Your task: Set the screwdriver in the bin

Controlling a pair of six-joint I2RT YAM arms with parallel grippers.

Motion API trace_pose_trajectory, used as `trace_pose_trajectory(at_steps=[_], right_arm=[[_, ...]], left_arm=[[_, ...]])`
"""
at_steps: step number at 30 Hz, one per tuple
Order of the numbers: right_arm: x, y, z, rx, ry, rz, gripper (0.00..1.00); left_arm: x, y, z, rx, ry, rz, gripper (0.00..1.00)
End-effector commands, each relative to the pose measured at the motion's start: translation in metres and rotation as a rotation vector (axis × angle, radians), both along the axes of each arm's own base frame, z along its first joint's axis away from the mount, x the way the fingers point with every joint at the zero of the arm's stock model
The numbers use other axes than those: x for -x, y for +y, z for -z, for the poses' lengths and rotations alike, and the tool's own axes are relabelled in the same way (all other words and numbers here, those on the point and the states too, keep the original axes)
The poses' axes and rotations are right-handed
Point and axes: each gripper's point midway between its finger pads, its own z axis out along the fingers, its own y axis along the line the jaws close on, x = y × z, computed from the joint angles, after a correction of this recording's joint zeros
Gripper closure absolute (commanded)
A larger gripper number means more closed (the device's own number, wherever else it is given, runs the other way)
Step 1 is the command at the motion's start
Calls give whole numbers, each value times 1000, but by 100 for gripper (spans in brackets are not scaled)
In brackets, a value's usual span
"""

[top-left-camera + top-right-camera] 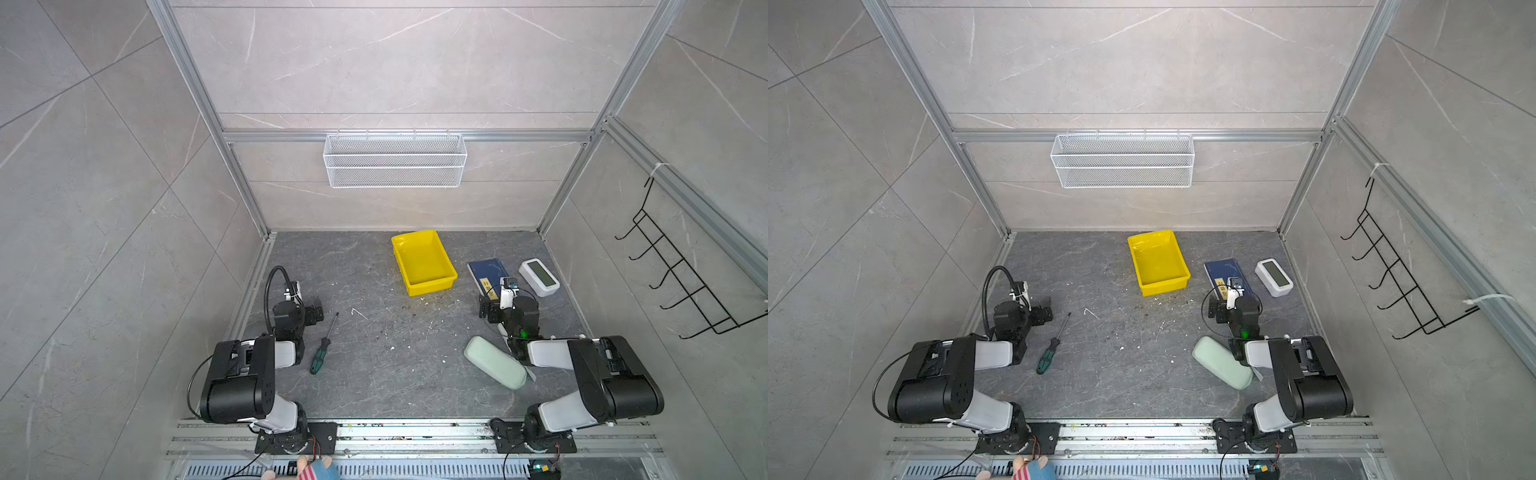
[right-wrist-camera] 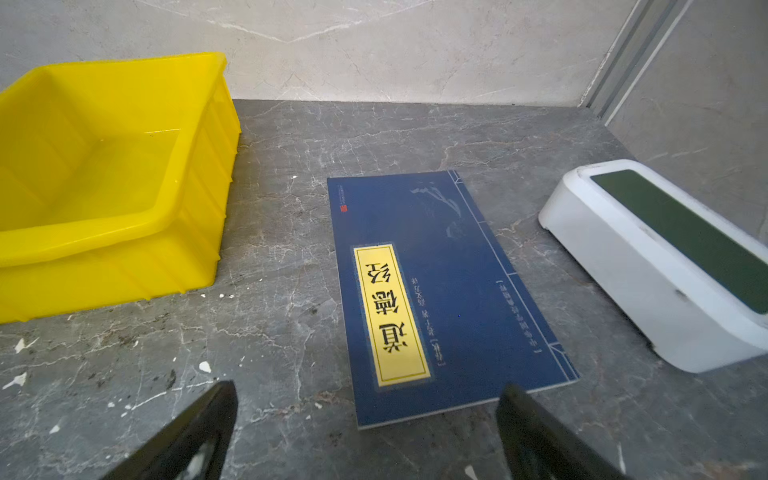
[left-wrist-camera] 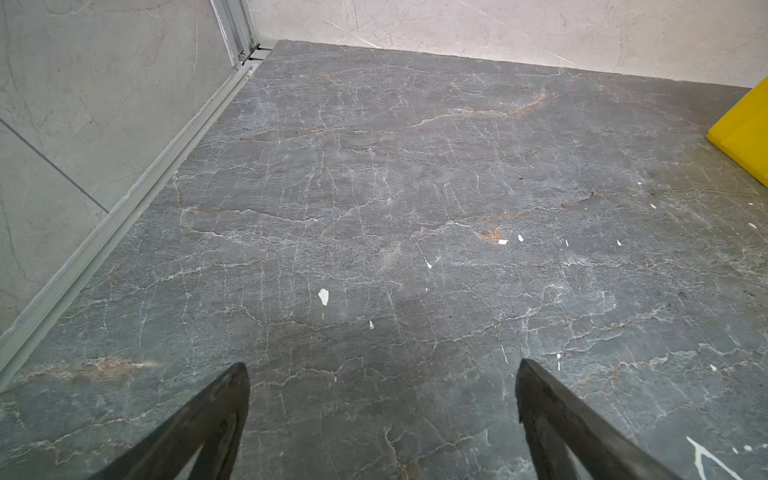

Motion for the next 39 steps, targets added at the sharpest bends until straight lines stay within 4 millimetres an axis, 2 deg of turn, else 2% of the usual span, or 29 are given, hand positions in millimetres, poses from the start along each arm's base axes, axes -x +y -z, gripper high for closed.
trace_pose_trajectory(at_steps=[1,29,33,39], right_arm=[[-6,3,-8,5,-27,-14,1],[-5,2,-10,3,-39,-11,1],[-2,1,-26,0,-48,-2,1],[12,2,-54,-1,-58,-20,1]], left_arm=[[-8,-2,-13,-5,-44,18,0],[-8,-1,-17,-6,-45,13,0],[-7,0,-32,-10,-24,10,0],[9,-6,-51,-28,7,39,0]])
